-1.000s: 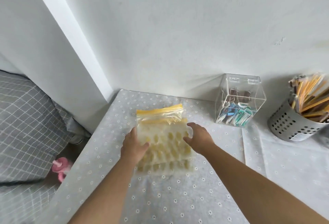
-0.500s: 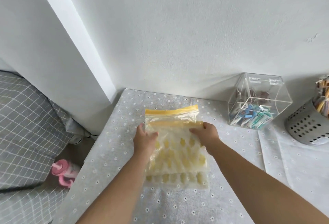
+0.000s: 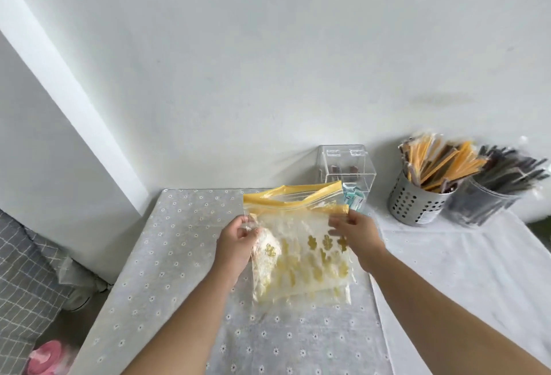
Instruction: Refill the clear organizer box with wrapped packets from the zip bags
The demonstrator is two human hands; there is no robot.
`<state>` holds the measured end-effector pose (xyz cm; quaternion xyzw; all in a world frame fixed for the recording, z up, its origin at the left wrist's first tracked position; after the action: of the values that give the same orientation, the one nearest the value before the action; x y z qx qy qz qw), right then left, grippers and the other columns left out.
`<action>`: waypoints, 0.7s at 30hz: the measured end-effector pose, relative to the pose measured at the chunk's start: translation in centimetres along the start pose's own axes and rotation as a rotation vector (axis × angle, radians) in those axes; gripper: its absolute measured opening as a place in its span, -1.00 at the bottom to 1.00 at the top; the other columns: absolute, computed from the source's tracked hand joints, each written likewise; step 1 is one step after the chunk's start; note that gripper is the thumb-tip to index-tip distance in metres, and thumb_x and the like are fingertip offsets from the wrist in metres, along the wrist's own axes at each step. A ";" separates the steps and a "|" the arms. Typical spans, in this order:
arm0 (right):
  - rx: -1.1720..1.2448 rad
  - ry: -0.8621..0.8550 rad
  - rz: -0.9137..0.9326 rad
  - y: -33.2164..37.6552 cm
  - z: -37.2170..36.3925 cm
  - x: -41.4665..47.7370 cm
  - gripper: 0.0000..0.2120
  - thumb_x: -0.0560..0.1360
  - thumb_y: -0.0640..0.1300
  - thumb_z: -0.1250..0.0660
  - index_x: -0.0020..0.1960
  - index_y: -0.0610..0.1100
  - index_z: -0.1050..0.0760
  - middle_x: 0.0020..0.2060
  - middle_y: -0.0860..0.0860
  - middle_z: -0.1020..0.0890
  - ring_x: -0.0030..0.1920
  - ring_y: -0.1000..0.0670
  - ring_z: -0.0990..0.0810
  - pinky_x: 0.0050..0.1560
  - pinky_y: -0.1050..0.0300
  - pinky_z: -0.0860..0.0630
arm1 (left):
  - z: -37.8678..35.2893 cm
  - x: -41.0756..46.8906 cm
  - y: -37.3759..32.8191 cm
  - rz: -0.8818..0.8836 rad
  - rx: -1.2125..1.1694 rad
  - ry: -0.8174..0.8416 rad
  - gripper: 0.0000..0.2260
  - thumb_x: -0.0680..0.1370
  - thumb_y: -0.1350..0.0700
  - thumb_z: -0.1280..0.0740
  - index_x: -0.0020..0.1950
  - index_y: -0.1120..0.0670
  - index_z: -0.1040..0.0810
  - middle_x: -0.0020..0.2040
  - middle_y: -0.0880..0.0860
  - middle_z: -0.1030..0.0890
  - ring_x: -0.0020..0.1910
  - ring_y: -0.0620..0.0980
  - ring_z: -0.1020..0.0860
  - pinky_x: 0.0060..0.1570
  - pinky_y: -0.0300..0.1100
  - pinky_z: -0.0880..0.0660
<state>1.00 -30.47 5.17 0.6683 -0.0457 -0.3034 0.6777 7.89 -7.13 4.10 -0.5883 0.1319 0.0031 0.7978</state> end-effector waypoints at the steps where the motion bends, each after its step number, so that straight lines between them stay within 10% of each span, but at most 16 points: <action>1: 0.016 -0.029 0.016 0.2 1.9 -1.0 -0.91 0.49 -0.29 -0.35 -0.11 -0.12 -0.55 -0.17 -0.06 -0.62 -0.24 0.01 -0.63 -0.36 0.21 -0.42 | -1.5 -0.9 -1.0 -0.040 0.030 0.010 -0.86 0.54 0.21 -0.35 -0.02 -0.03 -0.51 -0.36 0.03 -0.52 -0.43 -0.06 -0.43 -0.35 -0.18 -0.45; 12: 0.152 -0.508 0.147 -4.0 33.3 -20.7 -0.90 0.51 -0.27 -0.34 -0.10 -0.08 -0.56 -0.22 0.00 -0.62 -0.30 0.05 -0.61 -0.40 0.32 -0.47 | -28.0 -20.6 -11.1 -0.330 0.109 0.384 -0.76 0.53 0.20 -0.37 -0.07 -0.17 -0.48 -0.17 0.21 -0.66 -0.33 0.08 -0.54 -0.21 0.12 -0.59; 16: 0.182 -0.750 0.123 -9.4 45.3 -30.8 -0.88 0.50 -0.24 -0.35 -0.10 -0.04 -0.61 -0.25 -0.05 -0.65 -0.29 -0.03 -0.55 -0.23 0.03 -0.51 | -39.5 -31.3 -12.3 -0.365 0.093 0.633 -0.78 0.54 0.21 -0.35 -0.07 -0.15 -0.52 -0.14 0.17 -0.67 -0.32 0.04 -0.60 -0.32 -0.05 -0.58; 21: 0.229 -1.006 0.035 -16.5 54.7 -41.8 -0.88 0.50 -0.29 -0.33 -0.06 -0.11 -0.60 -0.34 -0.01 -0.57 -0.37 0.01 -0.44 -0.48 0.25 -0.37 | -50.0 -42.8 -10.6 -0.402 0.187 0.901 -0.83 0.55 0.20 -0.33 -0.06 -0.10 -0.49 -0.19 0.06 -0.66 -0.26 0.01 -0.62 -0.25 -0.12 -0.55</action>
<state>-64.27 -57.43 9.78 0.5087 -0.4102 -0.5689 0.4994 -42.07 -50.91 9.60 -0.4709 0.3470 -0.4170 0.6957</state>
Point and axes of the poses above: each hand's wrist, its own x-axis towards the middle knuckle, its own z-axis out of the back of the hand, y = z × x, the point moved 1 cm from there along x, towards the middle knuckle
